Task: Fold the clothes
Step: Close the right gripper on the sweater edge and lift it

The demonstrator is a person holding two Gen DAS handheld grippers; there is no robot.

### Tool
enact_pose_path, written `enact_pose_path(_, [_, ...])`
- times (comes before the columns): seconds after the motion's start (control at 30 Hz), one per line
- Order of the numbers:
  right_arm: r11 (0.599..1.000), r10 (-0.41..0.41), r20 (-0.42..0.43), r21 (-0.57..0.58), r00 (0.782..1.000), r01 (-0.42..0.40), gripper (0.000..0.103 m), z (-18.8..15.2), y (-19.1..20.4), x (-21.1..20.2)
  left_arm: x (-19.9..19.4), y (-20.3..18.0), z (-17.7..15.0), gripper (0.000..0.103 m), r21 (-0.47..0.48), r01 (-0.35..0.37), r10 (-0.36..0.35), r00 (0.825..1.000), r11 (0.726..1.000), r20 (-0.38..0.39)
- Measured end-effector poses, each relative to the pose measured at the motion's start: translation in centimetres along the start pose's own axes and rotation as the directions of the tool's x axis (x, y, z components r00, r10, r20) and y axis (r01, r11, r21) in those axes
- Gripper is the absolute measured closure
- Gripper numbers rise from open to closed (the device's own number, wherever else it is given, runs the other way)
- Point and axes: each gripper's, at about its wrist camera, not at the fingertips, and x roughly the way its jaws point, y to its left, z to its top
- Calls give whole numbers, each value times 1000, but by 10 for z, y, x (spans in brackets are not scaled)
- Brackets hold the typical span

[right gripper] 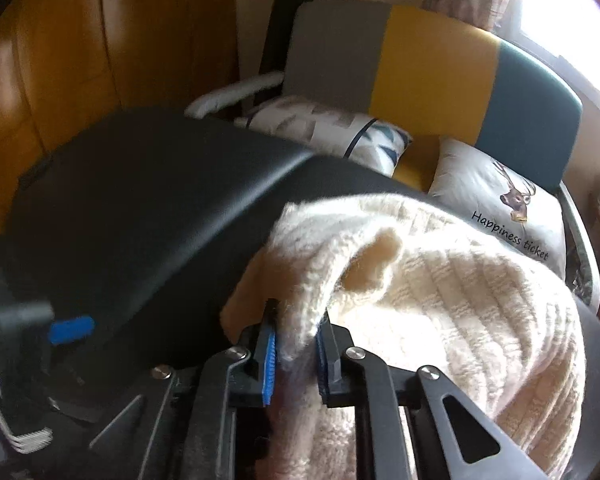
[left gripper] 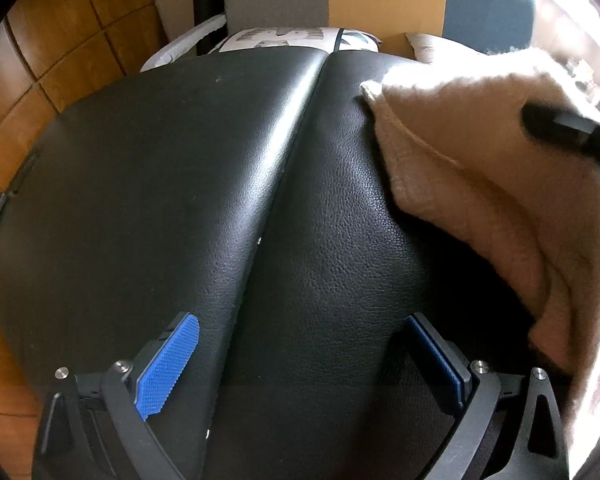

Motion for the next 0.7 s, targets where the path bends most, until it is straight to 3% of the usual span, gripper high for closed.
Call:
enact_pose_path(0.2, [986,71,108,142,992,-87,97,13,-29,-40,-5,-2,2,0,24,-3,3,1000,1000,10])
enact_pose_path(0.33, [980,72,191,171,979,-105,102,22,-41,-74,-9,-6,2,0,44,-4,3,1000,999,18])
enact_pose_path(0.57, [992,73,117,89,990,-84,101,16,-27,-63,-12,-13,2,0,66,-10,9,1000,998,23])
enact_pose_path(0.63, [995,72,90,64,993,-78,94,13,-22,-58,-11,-12,2,0,67,-11,10,1000,998,17])
enact_pose_path(0.67, [996,72,77,51,994,-76,82,12,-20,-55,-11,-11,1,0,65,-13,12,1000,998,15])
enact_pose_path(0.7, [997,71,64,38,995,-74,79,11,-18,-53,-11,-11,0,0,61,-16,15,1000,998,14])
